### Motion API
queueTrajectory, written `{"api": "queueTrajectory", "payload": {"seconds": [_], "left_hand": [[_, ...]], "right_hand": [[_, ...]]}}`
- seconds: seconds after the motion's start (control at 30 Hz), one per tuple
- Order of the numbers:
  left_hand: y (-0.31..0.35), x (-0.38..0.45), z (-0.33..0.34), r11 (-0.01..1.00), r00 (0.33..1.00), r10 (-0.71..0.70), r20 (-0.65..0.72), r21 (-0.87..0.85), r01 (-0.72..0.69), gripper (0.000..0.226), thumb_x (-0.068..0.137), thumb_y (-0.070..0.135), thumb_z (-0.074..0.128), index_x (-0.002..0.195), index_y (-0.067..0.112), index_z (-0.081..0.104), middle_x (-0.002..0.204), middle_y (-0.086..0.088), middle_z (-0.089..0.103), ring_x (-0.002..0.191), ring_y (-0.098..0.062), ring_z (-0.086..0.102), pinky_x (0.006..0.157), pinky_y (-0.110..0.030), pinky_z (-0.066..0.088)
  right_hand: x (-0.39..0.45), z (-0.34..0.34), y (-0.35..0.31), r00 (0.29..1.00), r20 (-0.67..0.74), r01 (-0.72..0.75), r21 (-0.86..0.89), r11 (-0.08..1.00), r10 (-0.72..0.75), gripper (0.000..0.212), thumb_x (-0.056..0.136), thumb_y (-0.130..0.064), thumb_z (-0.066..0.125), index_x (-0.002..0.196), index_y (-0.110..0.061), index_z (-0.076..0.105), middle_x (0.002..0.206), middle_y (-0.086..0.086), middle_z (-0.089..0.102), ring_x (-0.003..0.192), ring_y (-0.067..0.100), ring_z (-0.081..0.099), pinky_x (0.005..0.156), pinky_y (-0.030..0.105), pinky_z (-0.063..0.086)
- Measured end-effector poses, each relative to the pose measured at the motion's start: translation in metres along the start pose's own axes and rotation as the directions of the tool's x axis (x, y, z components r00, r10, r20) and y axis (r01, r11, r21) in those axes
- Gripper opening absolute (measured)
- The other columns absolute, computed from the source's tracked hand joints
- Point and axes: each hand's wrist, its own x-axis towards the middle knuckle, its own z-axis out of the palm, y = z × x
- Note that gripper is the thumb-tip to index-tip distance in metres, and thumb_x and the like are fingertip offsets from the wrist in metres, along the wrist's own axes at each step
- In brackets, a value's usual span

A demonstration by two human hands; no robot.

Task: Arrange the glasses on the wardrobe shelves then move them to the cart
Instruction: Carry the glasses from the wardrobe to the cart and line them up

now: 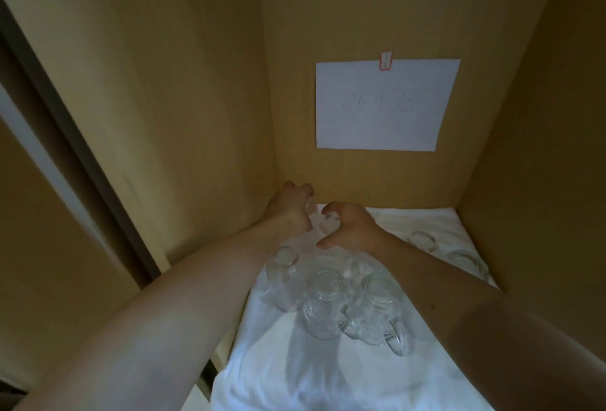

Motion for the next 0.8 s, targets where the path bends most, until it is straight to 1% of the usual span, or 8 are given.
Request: {"api": "queueTrajectory", "payload": {"seconds": [0.17,0.27,0.37,0.43,0.53,0.63,0.73,0.8], "left_hand": [[0.016,-0.003,-0.038,1.000,0.977,-0.001,-0.213,-0.019,-0.003,0.072,0.072,0.018,0.083,0.137,0.026,0.051,0.126,-0.007,0.044,0.106,-0.028,0.057,0.079,-0.031,0.053],[0.031,-0.008,-0.059,0.998,0.931,-0.011,-0.364,-0.068,-0.015,0.066,0.069,0.021,0.084,0.124,0.025,0.048,0.120,-0.005,0.040,0.099,-0.028,0.056,0.070,-0.033,0.052],[0.046,-0.013,-0.076,0.995,0.884,-0.041,-0.466,-0.102,-0.008,0.070,0.066,0.026,0.088,0.115,0.021,0.040,0.116,-0.006,0.037,0.098,-0.031,0.052,0.068,-0.039,0.053],[0.055,-0.015,-0.086,0.984,0.855,-0.067,-0.515,-0.178,-0.030,0.077,0.062,0.028,0.091,0.118,0.018,0.038,0.119,-0.007,0.038,0.102,-0.032,0.052,0.076,-0.043,0.054],[0.069,-0.019,-0.101,0.947,0.810,-0.099,-0.578,-0.305,-0.102,0.089,0.060,0.026,0.093,0.129,0.014,0.038,0.129,-0.009,0.037,0.112,-0.033,0.048,0.087,-0.044,0.052],[0.084,-0.023,-0.119,0.876,0.780,-0.201,-0.593,-0.465,-0.128,0.102,0.062,0.028,0.093,0.144,0.014,0.034,0.139,-0.009,0.032,0.121,-0.033,0.046,0.095,-0.041,0.050],[0.095,-0.027,-0.131,0.778,0.782,-0.278,-0.557,-0.608,-0.156,0.106,0.063,0.027,0.093,0.150,0.013,0.034,0.140,-0.007,0.030,0.118,-0.028,0.050,0.099,-0.037,0.050],[0.101,-0.030,-0.131,0.711,0.781,-0.276,-0.561,-0.666,-0.227,0.099,0.065,0.017,0.092,0.148,0.013,0.039,0.132,-0.003,0.036,0.110,-0.018,0.053,0.097,-0.031,0.049]], "right_hand": [[-0.001,-0.039,-0.014,0.940,-0.338,-0.032,0.048,0.998,0.047,0.082,0.063,-0.043,0.094,0.134,-0.022,0.059,0.125,0.002,0.066,0.111,0.022,0.063,0.089,0.030,0.052],[-0.002,-0.061,-0.022,0.852,-0.489,-0.062,0.260,0.964,0.186,0.077,0.064,-0.042,0.093,0.128,-0.020,0.057,0.122,0.005,0.064,0.107,0.025,0.064,0.092,0.037,0.055],[-0.008,-0.081,-0.026,0.758,-0.586,-0.018,0.421,0.907,0.287,0.079,0.064,-0.042,0.093,0.127,-0.017,0.050,0.123,0.009,0.060,0.100,0.024,0.061,0.083,0.033,0.053],[-0.012,-0.092,-0.027,0.715,-0.616,0.060,0.525,0.849,0.331,0.087,0.063,-0.038,0.093,0.133,-0.016,0.047,0.128,0.011,0.056,0.103,0.025,0.061,0.082,0.031,0.051],[-0.018,-0.108,-0.031,0.672,-0.609,0.228,0.712,0.664,0.422,0.089,0.064,-0.030,0.092,0.140,-0.017,0.048,0.131,0.009,0.054,0.110,0.027,0.061,0.088,0.035,0.053],[-0.021,-0.121,-0.038,0.638,-0.575,0.328,0.804,0.495,0.512,0.078,0.065,-0.029,0.091,0.132,-0.018,0.052,0.117,0.002,0.059,0.102,0.025,0.064,0.082,0.033,0.053],[-0.026,-0.129,-0.039,0.673,-0.551,0.383,0.831,0.405,0.493,0.077,0.066,-0.027,0.091,0.125,-0.024,0.042,0.103,-0.009,0.054,0.098,0.018,0.061,0.084,0.033,0.053],[-0.030,-0.131,-0.037,0.699,-0.538,0.403,0.840,0.362,0.470,0.081,0.066,-0.023,0.092,0.126,-0.025,0.038,0.104,-0.010,0.053,0.100,0.017,0.060,0.087,0.033,0.055]]}}
